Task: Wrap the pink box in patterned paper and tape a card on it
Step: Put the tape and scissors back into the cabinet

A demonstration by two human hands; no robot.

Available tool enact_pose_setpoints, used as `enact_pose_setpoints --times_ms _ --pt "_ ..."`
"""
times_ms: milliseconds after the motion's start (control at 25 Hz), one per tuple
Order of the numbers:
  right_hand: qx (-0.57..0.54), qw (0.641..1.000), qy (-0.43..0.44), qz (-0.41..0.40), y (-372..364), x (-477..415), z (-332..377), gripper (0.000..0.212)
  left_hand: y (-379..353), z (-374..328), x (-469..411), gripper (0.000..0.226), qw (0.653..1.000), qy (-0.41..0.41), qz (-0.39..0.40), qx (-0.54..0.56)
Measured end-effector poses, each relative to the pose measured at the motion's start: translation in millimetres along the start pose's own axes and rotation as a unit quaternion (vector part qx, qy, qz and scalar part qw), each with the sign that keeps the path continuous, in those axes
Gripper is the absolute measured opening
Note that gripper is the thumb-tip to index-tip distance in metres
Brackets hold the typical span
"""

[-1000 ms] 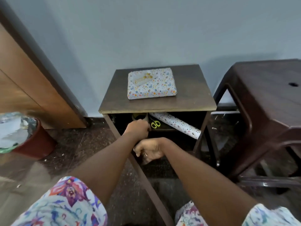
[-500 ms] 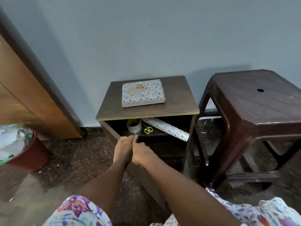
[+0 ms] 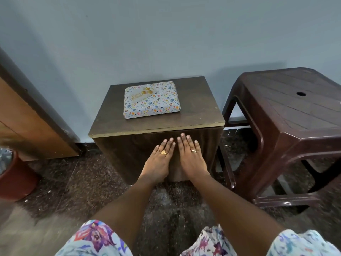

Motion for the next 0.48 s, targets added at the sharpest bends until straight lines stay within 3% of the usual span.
enact_pose_setpoints --times_ms 80,200,400,480 --pt "0.001 1.0 -0.021 -0.011 -1.9 -6.9 -12.1 0.052 -0.9 9.5 -9.9 0.072 0.998 0.042 -0.007 -0.036" --pt "0.007 0.997 -0.011 0.075 -16.7 -15.1 -19.3 0.057 -4.2 15.8 -18.6 0.068 0.995 0.066 0.011 -0.072" --pt "0.024 0.993 0.016 0.112 -3.9 -18.8 -13.9 0.062 4.6 7.9 -18.0 0.063 0.994 0.06 0.016 -0.085" --pt "0.026 0.994 0.038 0.095 22.6 -22.2 -9.8 0.054 24.2 -3.6 -16.1 0.061 0.998 0.018 -0.023 -0.054"
Point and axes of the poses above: each hand's wrist, its own x-axis away from the middle knuckle, its own y-axis out of the back of the hand, z = x × y, the point moved 10 cm from there along -x, towards the middle knuckle, and after that the axes turned 9 degrees about y, right-handed, at the moved point
